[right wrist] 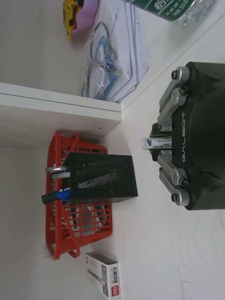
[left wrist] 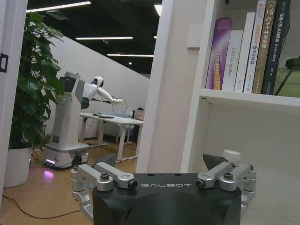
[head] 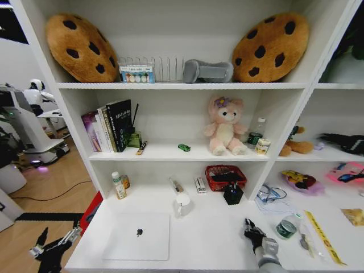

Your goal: Organize the objects on the table.

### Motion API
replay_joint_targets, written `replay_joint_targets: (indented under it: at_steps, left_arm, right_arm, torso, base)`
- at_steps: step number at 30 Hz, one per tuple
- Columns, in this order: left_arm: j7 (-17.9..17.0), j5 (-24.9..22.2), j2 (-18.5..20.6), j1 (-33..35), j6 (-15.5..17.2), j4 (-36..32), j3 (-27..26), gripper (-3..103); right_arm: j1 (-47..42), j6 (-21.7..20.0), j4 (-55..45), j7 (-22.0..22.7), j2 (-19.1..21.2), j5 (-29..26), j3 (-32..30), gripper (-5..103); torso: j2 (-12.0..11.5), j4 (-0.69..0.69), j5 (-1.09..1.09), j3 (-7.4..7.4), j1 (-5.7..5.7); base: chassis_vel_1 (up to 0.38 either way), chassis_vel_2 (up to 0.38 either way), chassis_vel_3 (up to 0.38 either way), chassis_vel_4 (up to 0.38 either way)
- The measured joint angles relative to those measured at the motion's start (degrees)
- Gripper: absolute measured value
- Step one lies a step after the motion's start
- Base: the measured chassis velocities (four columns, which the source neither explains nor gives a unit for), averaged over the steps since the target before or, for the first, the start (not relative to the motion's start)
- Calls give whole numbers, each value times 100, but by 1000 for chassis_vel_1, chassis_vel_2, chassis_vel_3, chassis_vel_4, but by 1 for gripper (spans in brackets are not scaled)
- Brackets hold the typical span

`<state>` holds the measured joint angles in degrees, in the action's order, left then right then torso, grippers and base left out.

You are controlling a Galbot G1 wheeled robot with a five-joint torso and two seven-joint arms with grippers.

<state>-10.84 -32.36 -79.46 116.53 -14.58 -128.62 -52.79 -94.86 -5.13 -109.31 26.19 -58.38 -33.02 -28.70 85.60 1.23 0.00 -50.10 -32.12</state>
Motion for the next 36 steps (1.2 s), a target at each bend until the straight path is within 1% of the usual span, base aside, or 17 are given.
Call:
replay_joint_targets:
  at_steps: [3,4,5,6,9,12,13,14,15,17,18,20,21,23,26,29,36]
  left_arm:
    - [-1,-23,9,-1,0,0,-23,100]
    - [-2,-35,12,-1,0,0,-36,100]
    - [-2,-41,13,0,0,1,-41,100]
    - [-2,-41,13,0,0,1,-41,100]
    - [-5,-42,15,8,-1,1,-44,100]
    - [-8,-42,15,10,-1,-3,-47,100]
    - [-9,-50,15,25,-1,-30,-78,100]
    - [-10,-60,15,34,-2,-33,-95,100]
    - [-10,-60,15,34,-2,-33,-95,100]
    - [-13,-76,16,59,-16,-26,-145,100]
    - [-13,-76,16,59,-16,-26,-145,100]
    - [-16,-88,17,67,-18,-29,-177,100]
    - [-16,-88,17,67,-18,-29,-177,100]
    - [-25,-89,11,64,-18,-48,-191,100]
    - [-29,-83,5,62,-14,-57,-193,100]
    - [-31,-66,-10,53,-2,-83,-205,100]
    - [54,-104,-23,27,-11,-138,-152,100]
  right_arm:
    - [65,6,-78,-30,46,32,5,12]
    - [136,88,-127,-92,90,164,10,12]
    - [245,278,-141,-166,143,414,30,12]
    - [245,278,-141,-166,143,414,30,12]
    - [665,591,-106,-231,267,973,165,12]
    - [833,622,-75,-230,304,1095,227,12]
    - [1201,688,26,-229,388,1318,369,12]
    - [1354,717,80,-228,426,1392,427,12]
    - [1354,717,80,-228,426,1392,427,12]
    - [1940,801,293,-246,555,1530,659,12]
    - [1940,801,293,-246,555,1530,659,12]
    - [2476,882,545,-308,650,1596,841,12]
    - [2476,882,545,-308,650,1596,841,12]
    - [2914,1013,912,-399,714,1650,1003,12]
    - [3106,1096,1156,-452,722,1672,1104,12]
    - [3380,1317,1667,-556,702,1828,1287,12]
    - [3578,1599,2246,-691,618,1940,1452,12]
  torso:
    - [0,0,0,0,0]
    - [0,1,0,0,0]
    - [0,0,-1,0,0]
    - [0,0,-1,0,0]
    - [0,0,0,0,0]
    - [0,-1,0,0,0]
    - [0,0,1,0,0]
    - [0,0,2,0,0]
    - [0,0,2,0,0]
    - [-1,0,1,-1,0]
    - [-1,0,1,-1,0]
    - [0,-1,0,-1,0]
    - [0,-1,0,-1,0]
    - [0,-2,-1,0,0]
    - [0,0,1,-1,-1]
    - [0,0,1,-1,0]
    - [0,0,1,0,0]
  base:
    - [0,0,0,0]
    - [0,0,0,0]
    - [0,0,0,0]
    - [0,0,0,0]
    - [0,0,0,0]
    - [0,0,0,0]
    - [0,0,0,0]
    - [0,0,0,0]
    - [0,0,0,0]
    - [0,0,0,0]
    - [0,0,0,0]
    - [0,0,0,0]
    - [0,0,0,0]
    - [0,0,0,0]
    - [0,0,0,0]
    - [0,0,0,0]
    - [0,0,0,0]
